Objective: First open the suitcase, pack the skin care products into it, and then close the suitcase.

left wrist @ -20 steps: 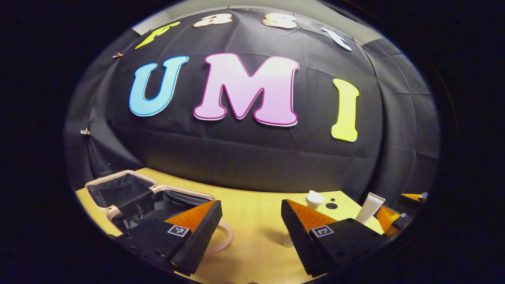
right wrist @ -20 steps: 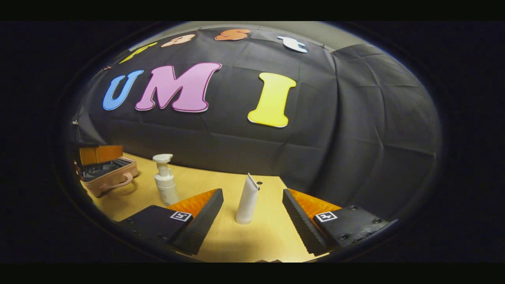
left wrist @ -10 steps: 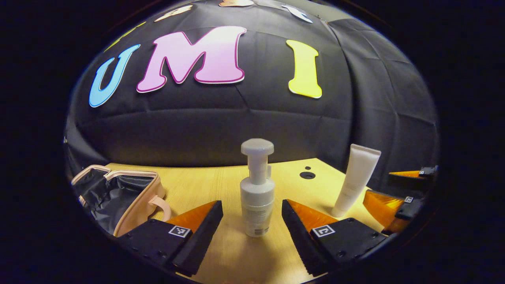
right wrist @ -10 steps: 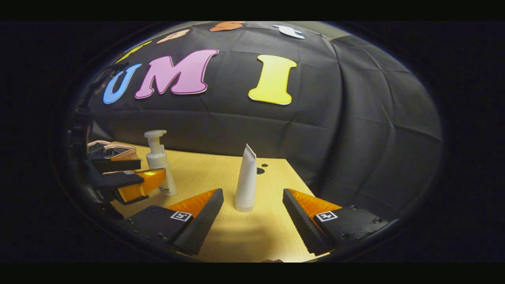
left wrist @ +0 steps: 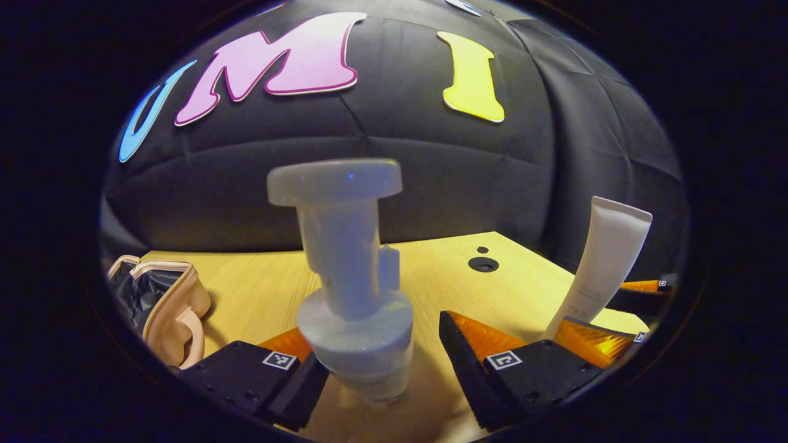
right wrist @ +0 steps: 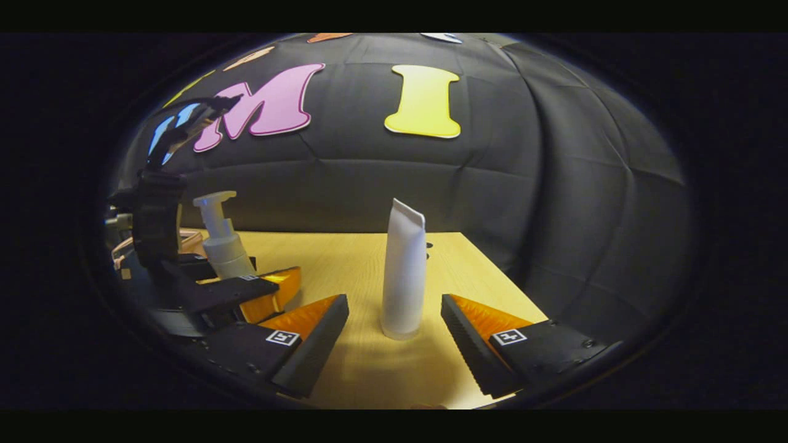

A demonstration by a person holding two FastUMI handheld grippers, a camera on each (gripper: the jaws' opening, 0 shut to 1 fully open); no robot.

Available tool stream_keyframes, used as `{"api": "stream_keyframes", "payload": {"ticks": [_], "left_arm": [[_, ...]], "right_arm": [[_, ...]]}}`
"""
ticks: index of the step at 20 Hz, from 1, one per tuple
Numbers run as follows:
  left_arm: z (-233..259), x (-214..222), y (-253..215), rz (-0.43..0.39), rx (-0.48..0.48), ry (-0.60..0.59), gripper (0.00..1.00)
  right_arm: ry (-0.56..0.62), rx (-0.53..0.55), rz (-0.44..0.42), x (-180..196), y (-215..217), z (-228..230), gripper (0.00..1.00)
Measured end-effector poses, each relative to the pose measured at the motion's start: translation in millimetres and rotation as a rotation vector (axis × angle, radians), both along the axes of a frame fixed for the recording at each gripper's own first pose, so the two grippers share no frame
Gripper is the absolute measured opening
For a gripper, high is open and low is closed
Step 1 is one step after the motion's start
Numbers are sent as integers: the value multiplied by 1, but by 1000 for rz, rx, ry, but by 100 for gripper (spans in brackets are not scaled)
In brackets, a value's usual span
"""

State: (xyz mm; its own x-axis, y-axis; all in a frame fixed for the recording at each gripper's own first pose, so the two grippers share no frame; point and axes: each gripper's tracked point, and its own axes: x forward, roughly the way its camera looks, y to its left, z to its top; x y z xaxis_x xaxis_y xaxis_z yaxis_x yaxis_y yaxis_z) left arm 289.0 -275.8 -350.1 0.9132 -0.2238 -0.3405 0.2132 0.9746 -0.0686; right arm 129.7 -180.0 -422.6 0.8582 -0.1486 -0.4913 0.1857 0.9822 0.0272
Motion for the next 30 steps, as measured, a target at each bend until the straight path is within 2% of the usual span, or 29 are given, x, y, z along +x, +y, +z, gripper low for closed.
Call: {"api": "stream_keyframes", "payload": {"ticks": [3, 6, 11, 14, 16, 18, 19, 21, 22, 23, 25, 26, 27, 28, 30], "left_arm": [[-2, 5, -3, -24, -2, 10, 65], [-1, 5, 3, -18, -9, 12, 64], [-4, -7, 23, 9, -12, 27, 63], [-4, -17, 34, 21, -11, 41, 63], [-4, -22, 39, 25, -14, 44, 63], [-4, -25, 43, 27, -9, 43, 63], [-4, -27, 44, 27, -9, 42, 63], [-4, -30, 48, 32, -18, 41, 63], [-3, -33, 51, 38, -27, 44, 67], [-3, -36, 55, 45, -46, 50, 63], [1, -44, 65, 64, -78, 56, 63], [4, -48, 68, 58, -86, 56, 63], [8, -53, 70, 31, -74, 53, 63], [18, -58, 75, 14, -66, 33, 63], [45, -66, 77, -23, -121, 7, 63]], "right_arm": [[13, 1, -8, 14, -1, -12, 97], [-3, -6, 0, 30, 0, -15, 97], [-20, -11, -41, 49, -8, -16, 97], [-4, -23, -49, 48, -9, -16, 55], [-12, -18, -29, 52, -5, -19, 42], [-6, -14, -24, 51, -4, -20, 42], [-6, -8, -25, 50, -4, -20, 31], [-12, -6, -21, 51, -5, -17, 30], [-17, -10, -15, 51, -5, -14, 39], [-25, -23, -2, 48, -4, -10, 35], [-44, -56, 21, 46, -1, 5, 35], [-59, -65, 30, 45, 3, 15, 30], [-68, -74, 36, 44, 8, 26, 39], [-82, -80, 41, 43, 15, 37, 34], [-106, -96, 54, 40, 33, 64, 34]]}}
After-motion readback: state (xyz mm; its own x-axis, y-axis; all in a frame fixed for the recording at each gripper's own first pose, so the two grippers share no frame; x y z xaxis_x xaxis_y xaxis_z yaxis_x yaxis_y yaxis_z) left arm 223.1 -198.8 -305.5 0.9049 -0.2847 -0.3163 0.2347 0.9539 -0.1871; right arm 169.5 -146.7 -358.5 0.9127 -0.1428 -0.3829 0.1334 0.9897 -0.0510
